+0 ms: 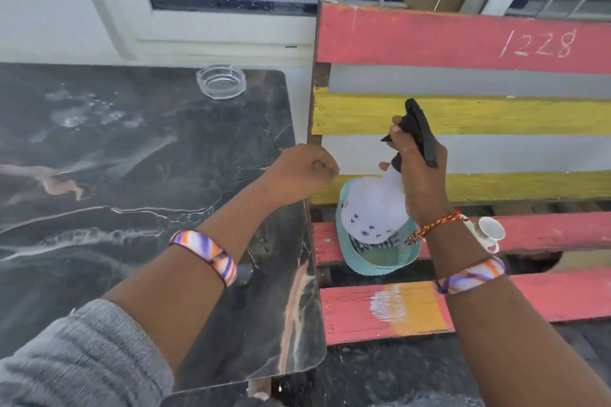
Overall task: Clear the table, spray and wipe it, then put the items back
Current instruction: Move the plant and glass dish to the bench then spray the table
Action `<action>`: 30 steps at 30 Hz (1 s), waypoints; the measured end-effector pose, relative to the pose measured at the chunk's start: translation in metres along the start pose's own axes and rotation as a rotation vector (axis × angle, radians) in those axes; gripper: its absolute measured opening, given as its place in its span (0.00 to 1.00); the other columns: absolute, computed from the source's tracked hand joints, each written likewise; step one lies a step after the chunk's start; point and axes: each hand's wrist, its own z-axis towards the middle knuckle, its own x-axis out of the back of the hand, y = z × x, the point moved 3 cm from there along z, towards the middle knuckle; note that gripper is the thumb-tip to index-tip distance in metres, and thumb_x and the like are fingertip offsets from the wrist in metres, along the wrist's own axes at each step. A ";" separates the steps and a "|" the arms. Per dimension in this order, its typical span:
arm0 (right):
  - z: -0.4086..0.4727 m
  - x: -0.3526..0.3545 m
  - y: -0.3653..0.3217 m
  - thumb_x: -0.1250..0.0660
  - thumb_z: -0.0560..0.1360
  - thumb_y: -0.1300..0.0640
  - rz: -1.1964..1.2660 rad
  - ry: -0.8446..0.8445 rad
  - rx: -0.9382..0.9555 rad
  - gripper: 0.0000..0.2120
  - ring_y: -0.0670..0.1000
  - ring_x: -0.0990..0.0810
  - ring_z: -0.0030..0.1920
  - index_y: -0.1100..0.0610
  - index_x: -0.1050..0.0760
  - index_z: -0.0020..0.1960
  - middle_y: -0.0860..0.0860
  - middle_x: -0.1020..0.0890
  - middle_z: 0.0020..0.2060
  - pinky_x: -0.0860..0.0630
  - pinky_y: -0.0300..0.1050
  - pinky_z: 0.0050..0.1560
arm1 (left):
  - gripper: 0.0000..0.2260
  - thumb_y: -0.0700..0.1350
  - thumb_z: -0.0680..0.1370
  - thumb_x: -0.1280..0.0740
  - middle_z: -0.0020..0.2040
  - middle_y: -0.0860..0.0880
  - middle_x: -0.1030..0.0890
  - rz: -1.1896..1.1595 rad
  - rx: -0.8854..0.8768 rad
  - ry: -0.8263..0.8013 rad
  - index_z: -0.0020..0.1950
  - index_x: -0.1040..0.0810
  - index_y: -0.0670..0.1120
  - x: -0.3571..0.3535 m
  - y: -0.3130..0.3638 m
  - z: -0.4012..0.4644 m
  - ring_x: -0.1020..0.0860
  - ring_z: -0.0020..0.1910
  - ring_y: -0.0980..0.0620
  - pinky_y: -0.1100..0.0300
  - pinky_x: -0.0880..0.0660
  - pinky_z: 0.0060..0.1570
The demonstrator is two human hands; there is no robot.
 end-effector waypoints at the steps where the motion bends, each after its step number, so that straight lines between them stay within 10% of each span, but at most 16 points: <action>1: 0.003 0.005 0.006 0.36 0.77 0.59 -0.004 0.026 -0.003 0.11 0.41 0.22 0.35 0.58 0.25 0.59 0.52 0.21 0.42 0.25 0.33 0.32 | 0.09 0.43 0.77 0.37 0.44 0.51 0.23 0.001 -0.017 0.010 0.55 0.21 0.43 0.001 0.000 0.001 0.25 0.46 0.55 0.68 0.29 0.41; 9: 0.043 0.040 0.124 0.35 0.75 0.51 -0.243 0.259 -0.048 0.04 0.44 0.28 0.35 0.49 0.26 0.49 0.53 0.28 0.36 0.30 0.46 0.40 | 0.10 0.44 0.78 0.37 0.52 0.48 0.20 0.098 -0.054 -0.165 0.55 0.21 0.42 -0.020 -0.016 0.071 0.26 0.50 0.56 0.64 0.30 0.53; 14: 0.038 0.050 0.172 0.35 0.76 0.56 -0.355 0.333 -0.094 0.28 0.43 0.31 0.63 0.56 0.40 0.73 0.54 0.29 0.66 0.33 0.29 0.59 | 0.09 0.43 0.78 0.37 0.50 0.50 0.21 0.176 -0.054 -0.295 0.55 0.21 0.43 -0.040 -0.023 0.100 0.26 0.49 0.56 0.63 0.30 0.52; 16: 0.031 0.050 0.187 0.36 0.74 0.55 -0.425 0.295 -0.097 0.33 0.48 0.37 0.71 0.58 0.45 0.75 0.53 0.36 0.73 0.37 0.43 0.70 | 0.10 0.44 0.78 0.37 0.55 0.48 0.20 0.203 -0.059 -0.339 0.56 0.22 0.43 -0.048 -0.025 0.104 0.25 0.52 0.54 0.60 0.29 0.55; 22: 0.018 0.055 0.195 0.29 0.68 0.55 -0.673 0.208 -0.233 0.44 0.63 0.23 0.58 0.58 0.52 0.76 0.64 0.23 0.59 0.24 0.57 0.54 | 0.11 0.46 0.78 0.37 0.58 0.48 0.21 0.219 -0.032 -0.385 0.57 0.22 0.44 -0.057 -0.026 0.102 0.25 0.53 0.54 0.61 0.29 0.56; 30: -0.009 0.078 0.178 0.25 0.65 0.67 -0.810 0.001 -0.366 0.50 0.62 0.32 0.67 0.61 0.54 0.76 0.61 0.33 0.69 0.29 0.53 0.63 | 0.13 0.45 0.78 0.37 0.60 0.47 0.21 0.224 -0.026 -0.332 0.60 0.23 0.42 -0.062 -0.013 0.070 0.24 0.59 0.50 0.63 0.31 0.54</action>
